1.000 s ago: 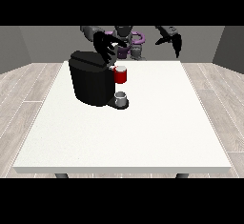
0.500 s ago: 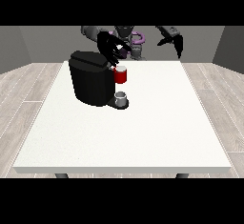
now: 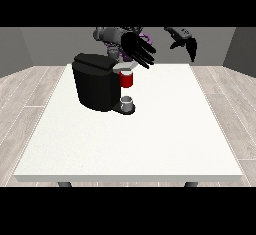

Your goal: Insert the coffee pod into the coffee machine and close the lid

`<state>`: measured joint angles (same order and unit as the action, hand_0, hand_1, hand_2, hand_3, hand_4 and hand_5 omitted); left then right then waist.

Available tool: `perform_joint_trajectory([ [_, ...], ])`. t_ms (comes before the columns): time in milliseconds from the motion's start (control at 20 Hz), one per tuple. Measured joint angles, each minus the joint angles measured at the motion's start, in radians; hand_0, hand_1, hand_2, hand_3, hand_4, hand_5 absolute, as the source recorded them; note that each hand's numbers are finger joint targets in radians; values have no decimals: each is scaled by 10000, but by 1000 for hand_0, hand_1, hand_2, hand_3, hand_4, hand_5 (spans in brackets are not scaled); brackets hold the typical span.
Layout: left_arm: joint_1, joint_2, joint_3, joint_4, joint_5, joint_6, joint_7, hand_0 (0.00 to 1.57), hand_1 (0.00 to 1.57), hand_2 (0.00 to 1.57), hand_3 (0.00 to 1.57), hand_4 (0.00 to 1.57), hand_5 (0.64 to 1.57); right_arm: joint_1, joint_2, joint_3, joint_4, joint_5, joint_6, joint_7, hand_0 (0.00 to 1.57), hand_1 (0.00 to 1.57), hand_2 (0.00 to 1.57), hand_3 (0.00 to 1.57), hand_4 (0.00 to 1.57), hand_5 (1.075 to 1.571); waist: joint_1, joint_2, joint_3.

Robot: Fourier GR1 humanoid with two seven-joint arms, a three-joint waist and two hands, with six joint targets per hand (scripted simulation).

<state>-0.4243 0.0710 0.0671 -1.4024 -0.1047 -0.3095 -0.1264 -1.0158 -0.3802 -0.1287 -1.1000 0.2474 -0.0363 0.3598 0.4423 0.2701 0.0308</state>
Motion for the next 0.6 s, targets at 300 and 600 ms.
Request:
perform_joint_trajectory([
  [300, -531, 69, 25, 101, 88, -107, 57, 0, 0, 0, 0, 312, 1571, -1266, 832, 351, -29, -179, -9, -693, 0, 0, 0, 0, 0, 1571, 584, 467, -248],
  [600, -692, 197, 65, -121, 256, -275, 143, 0, 0, 0, 0, 349, 1571, -1928, 1229, 201, 751, -321, -182, -1358, 0, 0, 0, 0, 133, 1571, 737, 807, -297],
])
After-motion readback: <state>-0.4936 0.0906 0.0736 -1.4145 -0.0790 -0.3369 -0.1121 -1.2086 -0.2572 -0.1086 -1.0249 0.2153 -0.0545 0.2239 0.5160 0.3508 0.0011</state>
